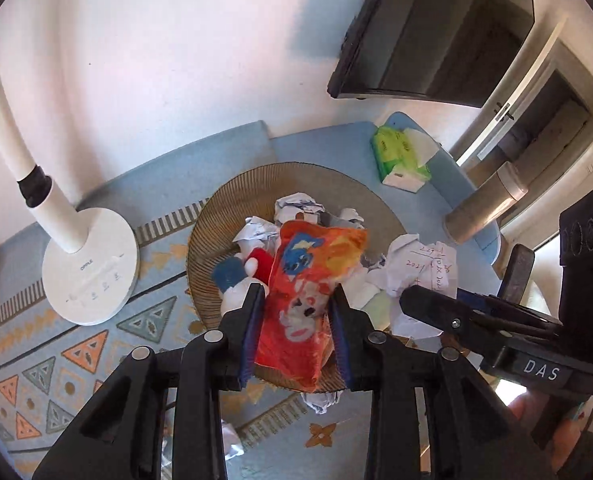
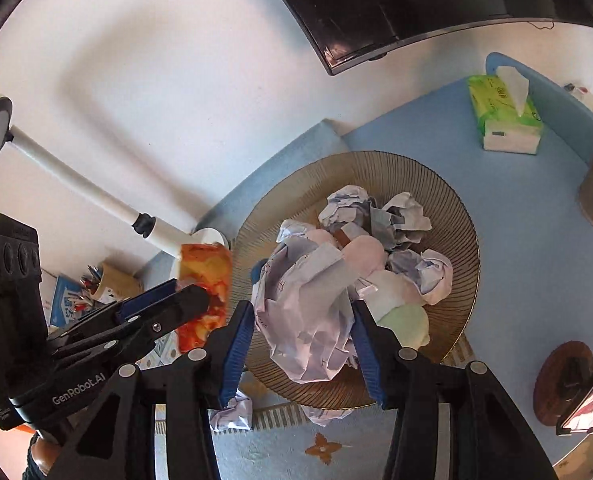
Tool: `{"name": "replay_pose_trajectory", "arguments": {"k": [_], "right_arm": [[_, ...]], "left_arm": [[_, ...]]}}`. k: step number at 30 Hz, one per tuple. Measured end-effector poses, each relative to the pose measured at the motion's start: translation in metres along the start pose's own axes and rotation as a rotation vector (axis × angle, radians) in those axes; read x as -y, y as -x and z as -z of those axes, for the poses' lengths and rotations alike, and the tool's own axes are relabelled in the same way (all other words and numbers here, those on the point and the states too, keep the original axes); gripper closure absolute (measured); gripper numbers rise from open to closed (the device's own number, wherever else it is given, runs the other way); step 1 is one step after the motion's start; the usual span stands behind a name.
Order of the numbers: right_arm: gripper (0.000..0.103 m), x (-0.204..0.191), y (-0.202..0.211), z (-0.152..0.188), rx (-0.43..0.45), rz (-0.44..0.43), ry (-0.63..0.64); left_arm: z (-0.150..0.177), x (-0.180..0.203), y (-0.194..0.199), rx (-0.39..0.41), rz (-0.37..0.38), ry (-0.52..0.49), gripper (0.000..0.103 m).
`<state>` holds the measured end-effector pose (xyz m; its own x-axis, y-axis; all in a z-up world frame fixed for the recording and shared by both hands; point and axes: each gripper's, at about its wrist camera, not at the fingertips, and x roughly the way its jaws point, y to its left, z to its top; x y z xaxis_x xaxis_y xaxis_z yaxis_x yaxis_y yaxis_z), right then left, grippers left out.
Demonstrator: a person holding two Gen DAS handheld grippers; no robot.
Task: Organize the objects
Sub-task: 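Carry the snack bag and crumpled paper over the glass plate and open both tools, then grasp the plaid cloth with hair clip with the left tool while the right tool grasps a paper sheet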
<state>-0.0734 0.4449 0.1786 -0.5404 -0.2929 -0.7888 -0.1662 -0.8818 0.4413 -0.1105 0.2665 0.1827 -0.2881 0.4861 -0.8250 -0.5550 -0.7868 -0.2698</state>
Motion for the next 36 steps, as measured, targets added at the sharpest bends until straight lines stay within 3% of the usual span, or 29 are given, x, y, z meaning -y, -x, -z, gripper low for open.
{"name": "replay_pose_trajectory", "arguments": {"k": [1,2,3,11,26,36], "right_arm": [[0.048,0.003,-0.003,0.000,-0.016,0.007,0.003],[0.040,0.006,-0.005,0.002,-0.028,0.012,0.006],[0.039,0.008,-0.007,0.003,-0.033,0.014,0.007],[0.039,0.003,-0.008,0.010,-0.060,-0.033,0.058],[0.038,-0.066,-0.024,0.048,-0.165,-0.131,0.283],[0.038,-0.074,-0.032,0.063,-0.215,-0.161,0.318]], "left_arm": [[-0.001,0.002,-0.004,-0.017,0.000,0.007,0.056],[-0.001,0.002,-0.007,-0.025,-0.004,0.015,0.055],[0.000,0.002,-0.009,-0.028,-0.010,0.022,0.055],[0.019,-0.010,-0.001,-0.046,-0.046,0.077,0.055],[0.075,-0.082,0.040,0.002,-0.115,0.360,0.054],[0.101,-0.106,0.047,-0.003,-0.149,0.458,0.054]]}}
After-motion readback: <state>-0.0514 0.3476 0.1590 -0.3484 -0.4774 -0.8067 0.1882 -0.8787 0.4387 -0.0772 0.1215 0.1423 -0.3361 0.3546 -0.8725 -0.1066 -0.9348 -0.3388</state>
